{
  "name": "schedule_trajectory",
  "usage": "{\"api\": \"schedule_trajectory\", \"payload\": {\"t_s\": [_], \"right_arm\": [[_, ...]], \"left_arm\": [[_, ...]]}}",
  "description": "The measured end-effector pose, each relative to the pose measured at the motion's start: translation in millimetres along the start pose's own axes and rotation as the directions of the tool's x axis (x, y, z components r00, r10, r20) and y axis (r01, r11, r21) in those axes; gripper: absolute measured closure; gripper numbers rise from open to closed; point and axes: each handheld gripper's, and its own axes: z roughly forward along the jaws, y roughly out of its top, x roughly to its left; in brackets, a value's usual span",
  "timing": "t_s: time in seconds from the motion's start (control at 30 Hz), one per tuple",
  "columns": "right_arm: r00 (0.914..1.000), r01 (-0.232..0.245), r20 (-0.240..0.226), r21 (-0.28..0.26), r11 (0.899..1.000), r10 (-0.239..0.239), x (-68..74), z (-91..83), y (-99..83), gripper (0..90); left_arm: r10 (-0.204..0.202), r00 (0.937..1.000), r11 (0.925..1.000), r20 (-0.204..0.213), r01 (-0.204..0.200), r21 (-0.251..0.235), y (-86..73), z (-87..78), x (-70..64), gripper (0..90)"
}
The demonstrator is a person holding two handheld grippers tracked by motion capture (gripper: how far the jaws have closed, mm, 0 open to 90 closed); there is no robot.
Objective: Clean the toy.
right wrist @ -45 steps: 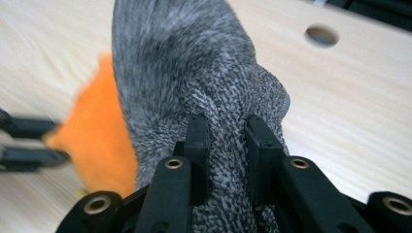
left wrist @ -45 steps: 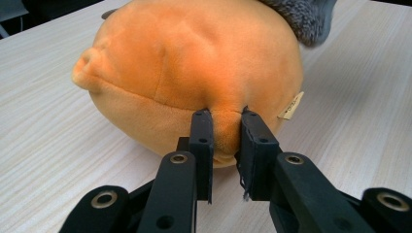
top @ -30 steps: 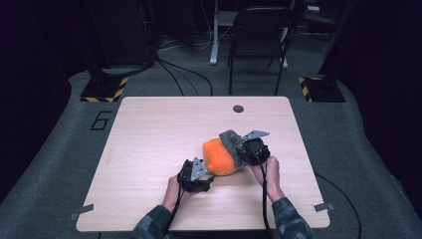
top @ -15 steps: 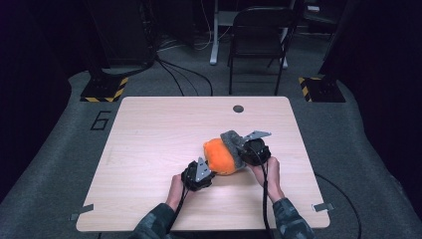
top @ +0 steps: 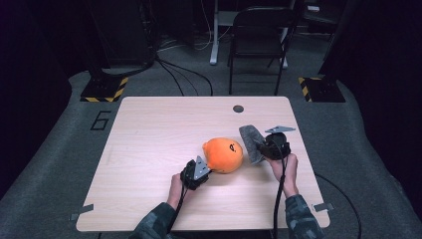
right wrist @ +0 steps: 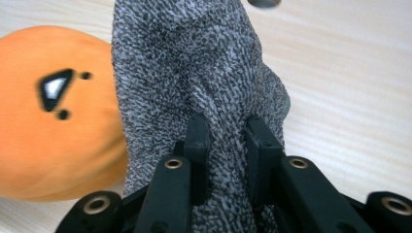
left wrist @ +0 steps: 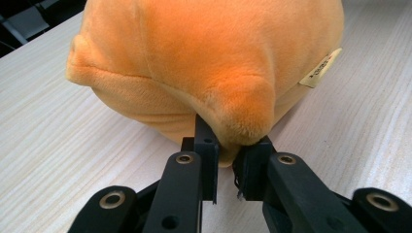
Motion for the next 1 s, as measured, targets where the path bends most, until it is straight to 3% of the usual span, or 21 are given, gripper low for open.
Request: {"api": "schedule_trajectory", "payload": {"t_s": [0.3, 0.43, 0.5, 0.6, 0.67, 0.7, 0.77, 0.8, 0.83, 0.87, 0.9, 1.0], "right_arm": [[0.9994, -0.033, 0.014, 0.037, 0.999, 0.032, -8.9, 9.9, -8.0, 74.1], [0.9991, -0.042, 0.014, 0.039, 0.998, 0.041, -11.6, 10.2, -9.1, 74.1], [0.9988, -0.046, 0.016, 0.039, 0.998, 0.046, -13.5, 10.3, -9.9, 74.1], [0.9985, -0.052, 0.021, 0.043, 0.998, 0.051, -15.9, 9.8, -11.0, 74.1], [0.9981, -0.058, 0.022, 0.043, 0.997, 0.057, -16.8, 9.0, -11.0, 74.1], [0.9985, -0.051, 0.021, 0.04, 0.998, 0.05, -17.7, 9.1, -10.9, 74.1], [0.9982, -0.056, 0.022, 0.041, 0.998, 0.055, -17.1, 8.3, -10.8, 74.1], [0.9984, -0.052, 0.024, 0.043, 0.998, 0.051, -17.0, 8.1, -10.7, 74.1], [0.9984, -0.051, 0.025, 0.042, 0.998, 0.05, -17.0, 8.0, -10.7, 74.1], [0.9988, -0.043, 0.023, 0.038, 0.998, 0.043, -17.9, 8.0, -10.8, 74.1], [0.9987, -0.044, 0.025, 0.039, 0.998, 0.044, -17.8, 7.8, -10.9, 74.1], [0.9983, -0.051, 0.03, 0.038, 0.998, 0.05, -17.9, 6.0, -11.1, 74.1]], "left_arm": [[-0.025, 0.9997, 0.9992, -0.002, 0.025, -0.031, 1.0, -0.8, 3.0, 84.0], [-0.079, 0.9966, 0.9943, 0.021, 0.081, -0.07, 11.1, -6.2, 8.0, 85.4], [-0.129, 0.9908, 0.9871, 0.042, 0.132, -0.091, 23.7, -12.9, 13.2, 85.5], [-0.2, 0.9762, 0.9699, 0.084, 0.209, -0.125, 40.0, -24.3, 20.4, 85.4], [-0.257, 0.9582, 0.9519, 0.125, 0.274, -0.138, 50.8, -35.1, 26.6, 85.3], [-0.273, 0.9522, 0.9469, 0.137, 0.291, -0.137, 54.1, -38.9, 29.0, 85.3], [-0.347, 0.9169, 0.9184, 0.198, 0.375, -0.127, 62.7, -48.0, 35.4, 85.2], [-0.362, 0.9066, 0.9122, 0.217, 0.392, -0.118, 65.4, -50.2, 37.6, 85.2], [-0.383, 0.8898, 0.9024, 0.248, 0.418, -0.105, 68.7, -53.9, 40.7, 85.1], [-0.391, 0.8809, 0.8983, 0.267, 0.428, -0.098, 70.5, -55.2, 42.2, 85.1], [-0.411, 0.8648, 0.8892, 0.288, 0.45, -0.081, 72.9, -57.1, 42.9, 85.0], [-0.445, 0.8297, 0.8751, 0.338, 0.483, -0.034, 73.7, -56.5, 44.9, 85.0]]}}
